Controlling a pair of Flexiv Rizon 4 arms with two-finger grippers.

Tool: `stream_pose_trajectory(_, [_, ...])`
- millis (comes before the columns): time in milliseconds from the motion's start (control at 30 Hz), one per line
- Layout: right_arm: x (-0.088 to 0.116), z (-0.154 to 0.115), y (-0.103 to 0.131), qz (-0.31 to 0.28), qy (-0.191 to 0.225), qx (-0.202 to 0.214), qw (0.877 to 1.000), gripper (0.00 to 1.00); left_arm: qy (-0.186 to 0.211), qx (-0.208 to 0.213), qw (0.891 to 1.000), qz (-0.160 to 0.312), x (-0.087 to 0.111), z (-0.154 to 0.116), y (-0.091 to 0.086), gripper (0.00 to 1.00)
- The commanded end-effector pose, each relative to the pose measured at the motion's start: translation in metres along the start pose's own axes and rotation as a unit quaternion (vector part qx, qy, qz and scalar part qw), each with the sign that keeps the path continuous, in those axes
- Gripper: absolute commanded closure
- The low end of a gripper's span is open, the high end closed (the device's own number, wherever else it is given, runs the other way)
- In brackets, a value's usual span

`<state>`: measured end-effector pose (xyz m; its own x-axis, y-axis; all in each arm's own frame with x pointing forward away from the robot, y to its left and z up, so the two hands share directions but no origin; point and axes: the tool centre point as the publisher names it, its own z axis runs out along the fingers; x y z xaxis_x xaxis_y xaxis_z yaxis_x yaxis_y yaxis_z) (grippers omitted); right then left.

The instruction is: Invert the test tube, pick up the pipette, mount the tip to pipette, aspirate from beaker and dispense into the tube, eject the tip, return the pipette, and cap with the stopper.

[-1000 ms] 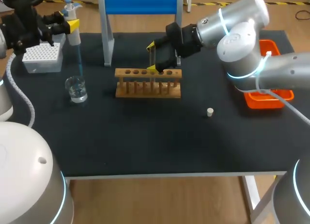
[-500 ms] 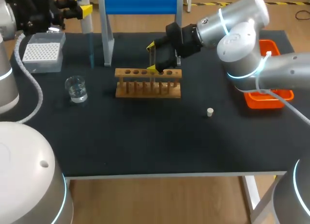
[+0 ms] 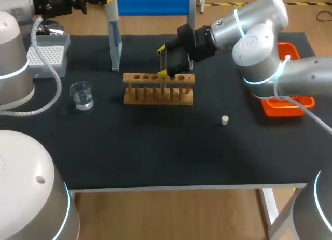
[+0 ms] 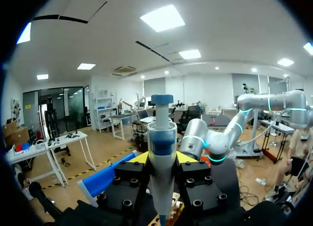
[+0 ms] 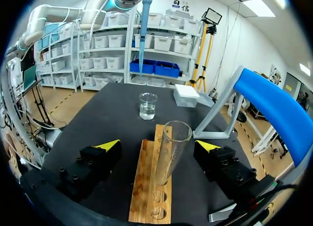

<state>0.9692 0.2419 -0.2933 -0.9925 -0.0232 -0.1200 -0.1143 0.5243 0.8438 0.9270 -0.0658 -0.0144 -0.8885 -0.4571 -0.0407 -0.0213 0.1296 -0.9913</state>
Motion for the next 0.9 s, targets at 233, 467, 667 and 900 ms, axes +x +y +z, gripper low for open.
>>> stream_pose_trajectory(233, [0.000,-0.001,0.001,0.000,0.002,0.002,1.000,0.00,0.035,-0.006,0.999,0.001,0.005,0.047,-0.020,1.00])
stream_pose_trajectory(467, [0.000,-0.001,0.001,0.000,0.002,0.002,1.000,0.00,0.052,-0.004,0.999,0.002,0.006,0.066,-0.027,1.00])
stream_pose_trajectory(667, [0.000,-0.001,0.001,0.000,0.002,0.002,1.000,0.00,0.063,-0.002,0.998,0.002,0.005,0.077,-0.031,1.00])
stream_pose_trajectory(900, [0.000,-0.001,0.001,0.000,0.002,0.002,1.000,0.00,0.077,0.001,0.997,0.001,0.004,0.089,-0.031,1.00])
